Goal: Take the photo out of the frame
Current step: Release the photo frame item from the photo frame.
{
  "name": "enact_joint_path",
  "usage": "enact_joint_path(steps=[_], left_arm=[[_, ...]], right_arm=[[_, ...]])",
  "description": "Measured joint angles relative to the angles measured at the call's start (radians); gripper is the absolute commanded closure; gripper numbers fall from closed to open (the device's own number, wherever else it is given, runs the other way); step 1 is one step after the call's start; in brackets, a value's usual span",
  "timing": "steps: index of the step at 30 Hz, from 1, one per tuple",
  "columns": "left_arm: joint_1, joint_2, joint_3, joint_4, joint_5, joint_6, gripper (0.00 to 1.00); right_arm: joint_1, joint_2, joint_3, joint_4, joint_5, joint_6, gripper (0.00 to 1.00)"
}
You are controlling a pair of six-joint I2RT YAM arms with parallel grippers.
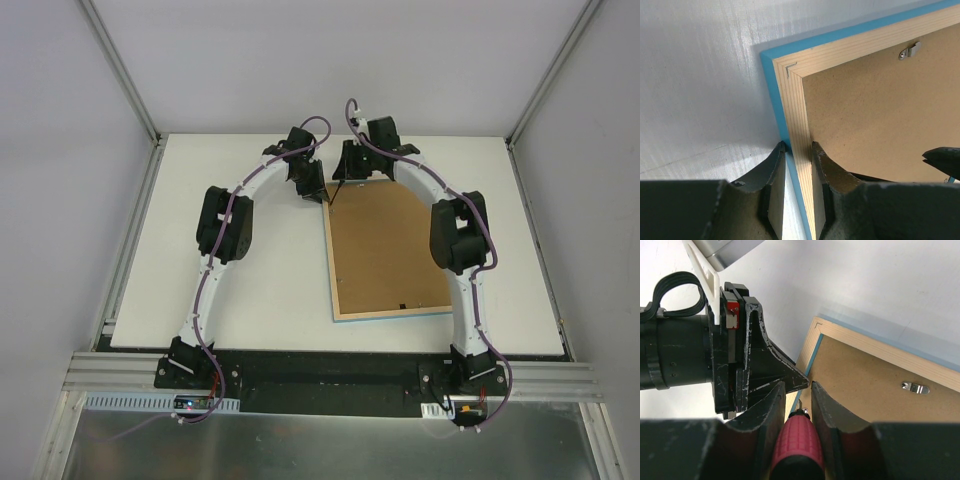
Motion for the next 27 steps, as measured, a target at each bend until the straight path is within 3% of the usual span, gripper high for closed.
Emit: enact_joint_path(steps=[27], left_arm=[[0.000, 0.000, 0.000, 0.000, 0.000, 0.000, 1.00]], right_arm=[[0.012, -0.001, -0.026, -0.019, -0.036, -0.061, 0.99]])
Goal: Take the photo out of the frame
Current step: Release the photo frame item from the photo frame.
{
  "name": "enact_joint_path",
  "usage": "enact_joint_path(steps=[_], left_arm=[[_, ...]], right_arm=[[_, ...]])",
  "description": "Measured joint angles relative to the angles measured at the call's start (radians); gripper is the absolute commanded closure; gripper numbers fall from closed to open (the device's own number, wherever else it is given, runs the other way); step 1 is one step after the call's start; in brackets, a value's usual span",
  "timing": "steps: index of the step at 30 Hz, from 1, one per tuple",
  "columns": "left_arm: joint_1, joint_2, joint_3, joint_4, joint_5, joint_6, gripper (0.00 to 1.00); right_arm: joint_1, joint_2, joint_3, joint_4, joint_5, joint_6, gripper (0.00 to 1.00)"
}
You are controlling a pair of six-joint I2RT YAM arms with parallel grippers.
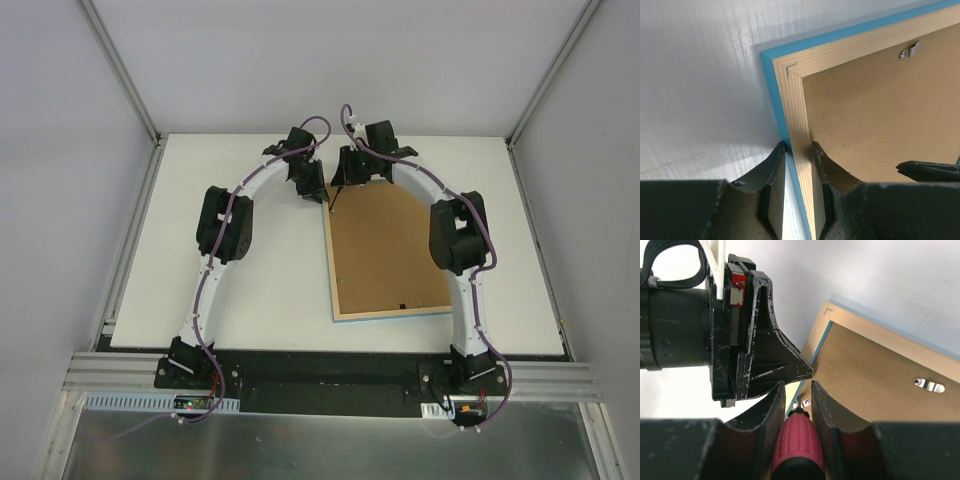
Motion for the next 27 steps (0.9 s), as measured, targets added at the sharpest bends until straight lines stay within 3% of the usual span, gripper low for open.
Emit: enact_joint_path(steps=[21, 27], left_arm=[[0.001, 0.000, 0.000, 0.000, 0.000, 0.000, 1.00], [0.011, 0.000, 0.000, -0.001, 0.000, 0.000, 1.00]], right_arm=[[-0.010, -0.054, -0.033, -0.119, -0.045, -0.061, 0.99], [-0.057, -0.195, -0.119, -0.143, -0.116, -0.083, 0.99]])
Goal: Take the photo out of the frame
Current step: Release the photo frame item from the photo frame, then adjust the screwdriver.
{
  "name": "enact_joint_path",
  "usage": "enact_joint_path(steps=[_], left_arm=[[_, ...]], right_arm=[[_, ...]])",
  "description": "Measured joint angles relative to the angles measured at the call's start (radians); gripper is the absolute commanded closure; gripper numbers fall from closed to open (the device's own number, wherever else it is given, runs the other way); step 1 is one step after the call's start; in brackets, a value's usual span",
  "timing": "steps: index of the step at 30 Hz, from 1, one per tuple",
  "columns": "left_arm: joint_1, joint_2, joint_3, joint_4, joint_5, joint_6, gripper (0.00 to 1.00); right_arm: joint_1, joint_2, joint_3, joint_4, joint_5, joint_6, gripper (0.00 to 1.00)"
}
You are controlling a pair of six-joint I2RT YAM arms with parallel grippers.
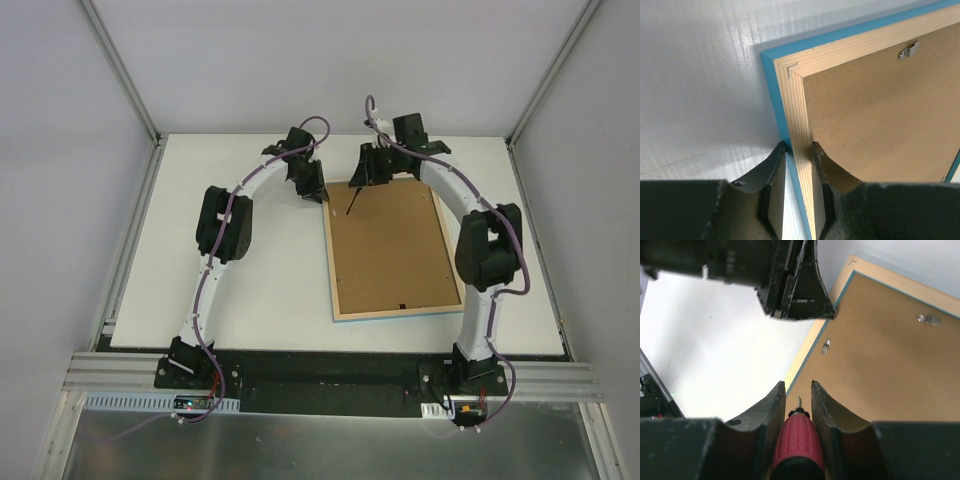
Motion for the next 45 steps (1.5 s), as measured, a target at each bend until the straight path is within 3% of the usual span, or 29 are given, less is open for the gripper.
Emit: enact_joint_path(steps=[12, 18, 23, 28, 33, 39, 45], left_arm=[[0.057, 0.029, 0.079, -0.064, -0.018, 0.023, 0.98], [0.095, 0.047, 0.151, -0.099, -0.061, 0.072, 0.68], [0.126, 0.039, 0.192, -0.107, -0.031, 0.114, 0.36], [0.146, -0.037, 0.176, -0.113, 0.059, 0.183, 0.24], [0.151, -0.305, -0.025, -0.109, 0.188, 0.296, 0.24], [0.137, -0.758, -0.347, -0.097, 0.349, 0.444, 0.24], [0.074, -1.062, -0.587, -0.098, 0.421, 0.574, 0.10]], right_arm=[[-0.088, -0.441, -0.326, -0.082, -0.069, -0.222, 0.99], [-0.113, -0.574, -0.437, -0.148, -0.085, -0.327, 0.99], [-0.128, -0.696, -0.527, -0.192, -0.090, -0.394, 0.99], [-0.129, -0.797, -0.589, -0.211, -0.103, -0.428, 0.99], [-0.130, -0.868, -0.635, -0.204, -0.131, -0.426, 0.99], [-0.132, -0.908, -0.681, -0.137, -0.206, -0.361, 0.99], [-0.159, -0.934, -0.824, 0.070, -0.288, -0.185, 0.99]])
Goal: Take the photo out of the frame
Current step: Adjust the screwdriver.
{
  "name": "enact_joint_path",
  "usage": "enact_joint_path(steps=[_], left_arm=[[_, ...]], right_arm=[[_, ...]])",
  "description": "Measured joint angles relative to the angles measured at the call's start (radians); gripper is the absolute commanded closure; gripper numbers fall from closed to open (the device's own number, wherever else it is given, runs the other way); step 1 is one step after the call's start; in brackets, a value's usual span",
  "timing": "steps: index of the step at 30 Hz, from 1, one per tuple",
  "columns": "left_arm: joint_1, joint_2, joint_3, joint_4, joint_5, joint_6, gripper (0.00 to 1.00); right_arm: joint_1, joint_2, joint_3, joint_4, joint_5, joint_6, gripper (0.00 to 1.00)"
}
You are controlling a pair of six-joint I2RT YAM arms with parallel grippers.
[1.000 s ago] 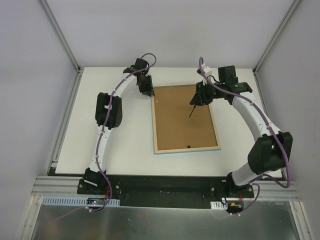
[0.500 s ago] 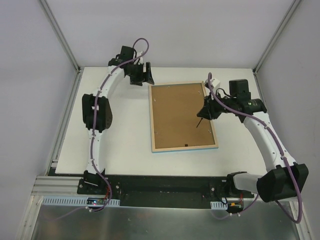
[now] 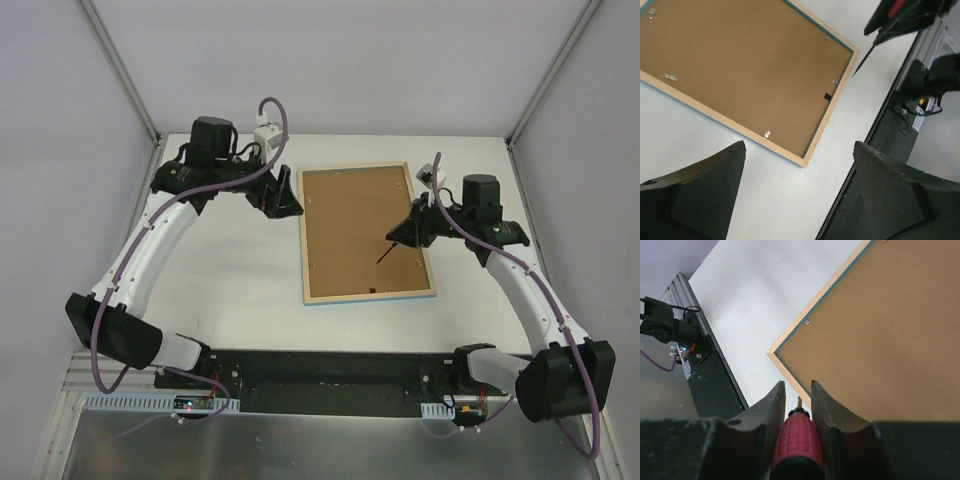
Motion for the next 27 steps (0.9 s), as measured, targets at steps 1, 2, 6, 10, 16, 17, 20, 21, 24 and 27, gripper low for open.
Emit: enact_joint_path(steps=[1, 2, 6, 10, 16, 17, 20, 21, 24, 27], left_arm=[[-0.010, -0.018, -0.022, -0.002, 0.004, 0.014, 0.07], [-0.019, -0.027, -0.040, -0.003, 0.008, 0.032, 0.04], [-0.030, -0.008, -0.060, -0.011, 0.018, 0.074, 0.01], [-0.056, 0.087, -0.021, -0.013, 0.021, 0.106, 0.01], [-0.140, 0.298, 0.075, -0.009, 0.032, 0.143, 0.01], [-0.153, 0.333, 0.092, -0.008, 0.042, 0.144, 0.02], [-0.181, 0.437, 0.135, 0.009, 0.089, 0.135, 0.07], [-0.187, 0.458, 0.139, 0.019, 0.101, 0.129, 0.09], [-0.191, 0.508, 0.138, 0.060, 0.130, 0.083, 0.15], [-0.195, 0.520, 0.117, 0.124, 0.127, 0.021, 0.20]], right_arm=[[-0.003, -0.002, -0.018, 0.017, -0.005, 0.022, 0.99], [-0.004, -0.002, -0.031, 0.033, -0.011, 0.038, 0.99], [-0.005, -0.005, -0.042, 0.085, -0.026, 0.074, 0.99], [-0.005, -0.003, -0.042, 0.146, -0.034, 0.095, 0.99], [-0.008, 0.076, -0.040, 0.264, -0.048, 0.159, 0.99], [-0.010, 0.095, -0.039, 0.285, -0.048, 0.177, 0.99], [-0.023, 0.164, -0.041, 0.397, -0.040, 0.286, 0.99], [-0.027, 0.179, -0.045, 0.433, -0.034, 0.319, 0.99], [-0.043, 0.202, -0.090, 0.557, 0.011, 0.422, 0.99], [-0.058, 0.213, -0.140, 0.629, 0.059, 0.515, 0.99]])
